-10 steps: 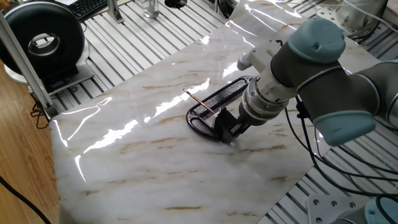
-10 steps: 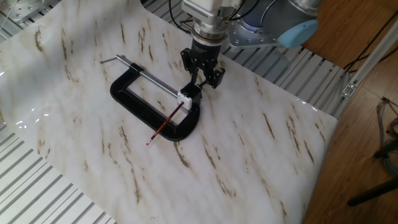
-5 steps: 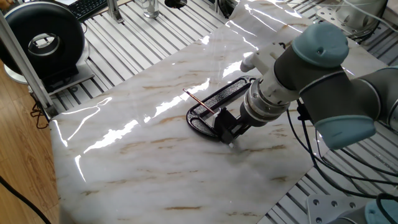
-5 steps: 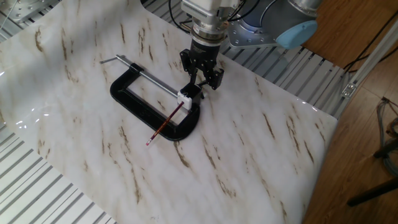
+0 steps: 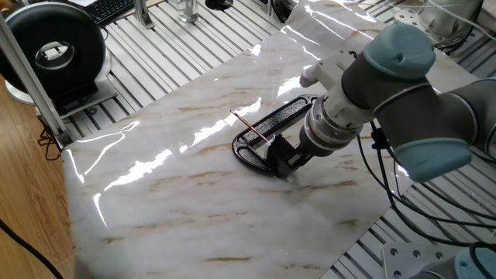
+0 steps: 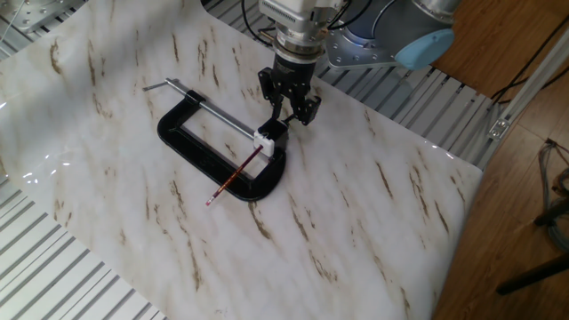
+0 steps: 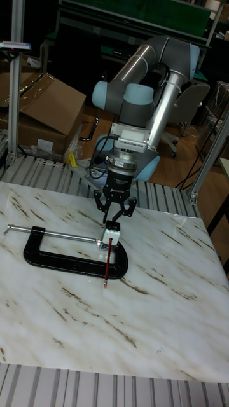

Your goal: Sharpen the pencil with a pencil sharpener

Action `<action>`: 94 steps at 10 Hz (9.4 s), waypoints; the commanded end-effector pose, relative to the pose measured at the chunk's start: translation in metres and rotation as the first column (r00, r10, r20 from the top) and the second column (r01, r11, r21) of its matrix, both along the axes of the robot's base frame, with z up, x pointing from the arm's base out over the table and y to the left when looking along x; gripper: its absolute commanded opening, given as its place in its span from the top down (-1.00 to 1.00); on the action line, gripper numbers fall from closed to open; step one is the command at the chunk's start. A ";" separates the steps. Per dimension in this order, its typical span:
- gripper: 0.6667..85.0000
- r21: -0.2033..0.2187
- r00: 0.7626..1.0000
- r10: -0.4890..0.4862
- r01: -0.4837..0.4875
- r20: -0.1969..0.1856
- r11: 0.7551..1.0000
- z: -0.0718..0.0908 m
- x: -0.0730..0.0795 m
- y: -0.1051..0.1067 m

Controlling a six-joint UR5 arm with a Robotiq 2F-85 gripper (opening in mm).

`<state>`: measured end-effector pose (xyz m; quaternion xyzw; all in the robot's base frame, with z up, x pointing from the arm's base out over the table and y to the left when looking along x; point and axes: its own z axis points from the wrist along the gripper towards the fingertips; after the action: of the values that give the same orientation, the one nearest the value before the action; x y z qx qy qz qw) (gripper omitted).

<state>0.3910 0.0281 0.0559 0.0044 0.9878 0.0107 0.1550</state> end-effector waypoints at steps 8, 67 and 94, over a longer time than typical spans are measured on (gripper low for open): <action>0.15 0.032 0.999 -0.016 0.017 -0.042 0.999 0.018 -0.014 0.005; 0.53 0.092 0.995 -0.005 -0.004 0.099 0.996 -0.022 0.001 -0.005; 0.18 0.108 0.996 0.004 -0.013 0.085 0.994 -0.030 -0.009 0.005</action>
<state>0.3781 0.0318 0.0273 0.0068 0.9800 0.0602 0.1894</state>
